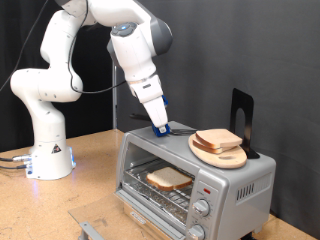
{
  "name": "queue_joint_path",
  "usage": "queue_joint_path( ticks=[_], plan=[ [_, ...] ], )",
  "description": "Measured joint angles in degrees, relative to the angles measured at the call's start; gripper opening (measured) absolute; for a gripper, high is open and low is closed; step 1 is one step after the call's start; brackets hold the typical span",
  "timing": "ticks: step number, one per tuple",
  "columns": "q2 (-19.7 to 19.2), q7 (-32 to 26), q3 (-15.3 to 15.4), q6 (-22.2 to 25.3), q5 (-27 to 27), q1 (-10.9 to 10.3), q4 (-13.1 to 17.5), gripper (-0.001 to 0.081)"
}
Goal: Make a piece of toast with the oven
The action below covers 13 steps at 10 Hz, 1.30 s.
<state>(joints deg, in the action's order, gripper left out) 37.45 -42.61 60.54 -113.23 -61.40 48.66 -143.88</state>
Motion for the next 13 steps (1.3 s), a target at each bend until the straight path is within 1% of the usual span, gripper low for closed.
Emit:
queue_joint_path(
  ticks=[1, 3, 5, 6, 7, 9, 11, 13],
  plan=[
    [-0.02, 0.0, 0.38, -0.19, -0.18, 0.1, -0.01, 0.0792],
    [-0.02, -0.09, 0.78, -1.11, -0.39, 0.16, -0.03, 0.0805],
    [0.02, -2.18, 1.97, -6.11, -2.87, 0.08, -0.58, 0.0808],
    [0.07, -3.25, 2.22, -7.65, -3.89, 0.0, -0.93, 0.0808],
    [0.09, -4.15, 2.28, -8.57, -4.5, -0.03, -1.17, 0.0808],
    [0.1, -5.6, 1.95, -8.77, -4.96, -0.07, -1.48, 0.0808],
    [0.25, -6.43, -0.41, -6.77, -4.98, -0.59, -1.56, 0.0808],
    [0.65, -7.0, -3.96, -3.88, -5.52, -1.22, -1.53, 0.0808]
  ],
)
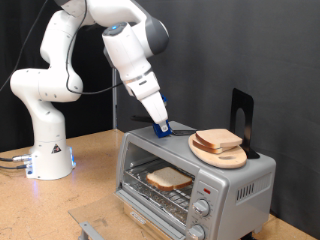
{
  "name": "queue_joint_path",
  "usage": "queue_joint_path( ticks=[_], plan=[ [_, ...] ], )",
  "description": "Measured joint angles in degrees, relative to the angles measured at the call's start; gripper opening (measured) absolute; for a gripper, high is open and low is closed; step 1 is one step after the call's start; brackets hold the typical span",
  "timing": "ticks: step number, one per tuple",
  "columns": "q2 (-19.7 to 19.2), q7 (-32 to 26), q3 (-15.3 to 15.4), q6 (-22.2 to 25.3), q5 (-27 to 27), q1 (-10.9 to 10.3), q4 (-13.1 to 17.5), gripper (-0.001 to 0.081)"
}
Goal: Make a piece of toast with the oven
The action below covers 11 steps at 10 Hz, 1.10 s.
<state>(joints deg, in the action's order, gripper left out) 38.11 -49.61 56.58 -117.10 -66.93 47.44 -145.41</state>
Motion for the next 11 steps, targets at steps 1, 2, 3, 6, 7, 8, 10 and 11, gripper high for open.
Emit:
queue_joint_path(
  ticks=[1, 2, 3, 6, 7, 8, 10, 11],
  plan=[
    [0.28, -0.18, -1.96, 1.22, -0.73, -0.32, 0.07, 0.0808],
    [0.5, -0.25, -3.96, 2.73, -1.25, -0.61, 0.28, 0.0808],
    [0.71, -0.07, -6.08, 5.11, -1.2, -0.75, 0.68, 0.0808],
    [0.8, -0.64, -7.72, 7.17, -1.84, -0.85, 0.67, 0.0808],
    [0.76, -1.82, -9.19, 7.71, -2.63, -0.78, 0.08, 0.0808],
    [0.66, -3.81, -11.35, 8.93, -2.74, -0.41, -0.86, 0.0808],
    [-0.28, -7.52, -14.81, 10.94, -1.21, 1.57, -2.19, 0.0808],
    [-1.05, -9.05, -15.76, 11.19, 0.86, 3.06, -2.42, 0.0808]
  ],
)
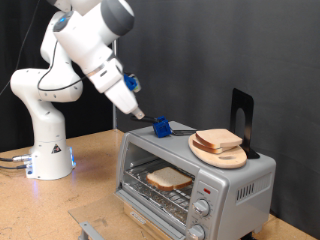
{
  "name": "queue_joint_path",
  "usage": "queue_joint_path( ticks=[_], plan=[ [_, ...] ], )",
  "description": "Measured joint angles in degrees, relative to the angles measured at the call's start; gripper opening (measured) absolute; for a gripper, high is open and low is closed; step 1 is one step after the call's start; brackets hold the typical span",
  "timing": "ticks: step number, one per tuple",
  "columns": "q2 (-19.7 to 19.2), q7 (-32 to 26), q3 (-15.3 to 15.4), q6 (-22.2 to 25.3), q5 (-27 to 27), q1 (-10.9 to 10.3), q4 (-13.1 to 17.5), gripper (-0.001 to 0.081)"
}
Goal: Make a piece of toast with the oven
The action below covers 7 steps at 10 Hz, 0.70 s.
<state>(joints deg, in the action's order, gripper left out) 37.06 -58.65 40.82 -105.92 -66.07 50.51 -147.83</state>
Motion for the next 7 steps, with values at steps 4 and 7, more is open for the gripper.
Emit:
queue_joint_path(
  ticks=[4, 7],
  plan=[
    [-1.91, -0.94, -0.58, 0.06, -0.39, 2.72, -0.16, 0.0808],
    [-1.97, 15.95, -3.64, 0.76, -4.48, 4.83, -0.38, 0.0808]
  ],
)
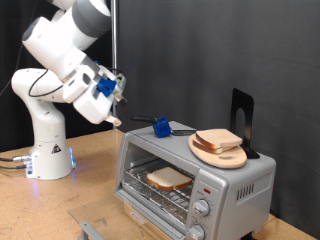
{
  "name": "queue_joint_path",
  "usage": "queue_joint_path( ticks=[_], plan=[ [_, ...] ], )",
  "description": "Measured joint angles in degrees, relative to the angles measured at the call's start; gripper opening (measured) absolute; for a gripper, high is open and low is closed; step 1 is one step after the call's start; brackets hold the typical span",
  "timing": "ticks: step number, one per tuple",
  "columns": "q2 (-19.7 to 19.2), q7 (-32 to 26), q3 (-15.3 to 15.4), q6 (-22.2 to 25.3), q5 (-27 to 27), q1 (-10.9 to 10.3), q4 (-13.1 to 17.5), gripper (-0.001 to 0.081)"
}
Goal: Make a piece of toast with the oven
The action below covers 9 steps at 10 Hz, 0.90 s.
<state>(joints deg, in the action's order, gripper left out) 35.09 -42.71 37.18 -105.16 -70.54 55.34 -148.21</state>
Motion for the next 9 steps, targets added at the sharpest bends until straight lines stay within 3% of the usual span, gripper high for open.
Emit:
queue_joint_path(
  ticks=[2, 4, 5, 7, 9],
  plan=[
    [-0.33, 13.5, -2.13, 2.06, 2.68, 3.53, 1.28, 0.0808],
    [-1.7, 17.46, -2.49, 3.76, 9.26, 7.14, 3.36, 0.0808],
    [-1.73, 17.13, -2.42, 3.92, 8.93, 7.01, 3.31, 0.0808],
    [-2.63, 20.42, -3.04, 11.72, 12.79, 7.57, 4.39, 0.0808],
    [-4.23, 24.09, -3.39, 14.16, 13.75, 8.78, 5.12, 0.0808]
  ],
)
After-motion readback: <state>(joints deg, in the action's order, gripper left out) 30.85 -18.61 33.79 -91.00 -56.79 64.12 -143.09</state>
